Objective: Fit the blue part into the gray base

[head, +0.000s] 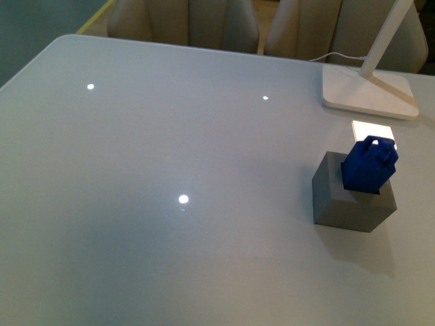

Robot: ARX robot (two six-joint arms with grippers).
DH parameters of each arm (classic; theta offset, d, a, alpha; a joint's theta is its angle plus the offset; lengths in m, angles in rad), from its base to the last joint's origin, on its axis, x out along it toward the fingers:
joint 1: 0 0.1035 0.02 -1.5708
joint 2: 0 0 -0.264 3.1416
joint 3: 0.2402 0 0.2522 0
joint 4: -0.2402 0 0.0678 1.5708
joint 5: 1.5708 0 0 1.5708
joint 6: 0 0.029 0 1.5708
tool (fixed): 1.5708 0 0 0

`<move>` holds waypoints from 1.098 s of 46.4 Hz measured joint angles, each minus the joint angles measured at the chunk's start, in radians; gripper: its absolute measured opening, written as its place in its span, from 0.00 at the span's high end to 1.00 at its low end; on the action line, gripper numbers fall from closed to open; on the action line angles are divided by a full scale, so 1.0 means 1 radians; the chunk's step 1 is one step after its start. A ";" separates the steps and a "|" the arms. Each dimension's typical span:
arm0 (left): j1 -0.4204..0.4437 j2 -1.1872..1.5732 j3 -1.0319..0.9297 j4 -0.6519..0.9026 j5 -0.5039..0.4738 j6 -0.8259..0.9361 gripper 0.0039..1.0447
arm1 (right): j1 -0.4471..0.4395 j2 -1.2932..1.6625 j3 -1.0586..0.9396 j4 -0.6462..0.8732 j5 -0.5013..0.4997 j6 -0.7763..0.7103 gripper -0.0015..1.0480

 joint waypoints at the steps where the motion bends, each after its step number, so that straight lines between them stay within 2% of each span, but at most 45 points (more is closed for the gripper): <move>1: 0.000 0.000 0.000 0.000 0.000 0.000 0.07 | 0.000 -0.008 0.000 -0.008 0.000 0.000 0.98; 11: 0.000 0.000 0.000 0.000 0.000 0.000 0.07 | 0.000 -0.065 0.000 -0.066 0.000 0.000 0.98; 15: 0.000 0.000 0.000 0.000 0.000 0.000 0.07 | 0.000 -0.209 0.000 -0.228 0.000 -0.001 0.98; 29: 0.000 0.000 0.000 0.000 0.000 0.000 0.07 | 0.000 -0.232 0.000 -0.237 0.000 -0.002 0.97; 51: 0.000 0.000 0.000 0.000 0.000 0.000 0.07 | 0.000 -0.233 0.000 -0.237 0.000 -0.001 0.16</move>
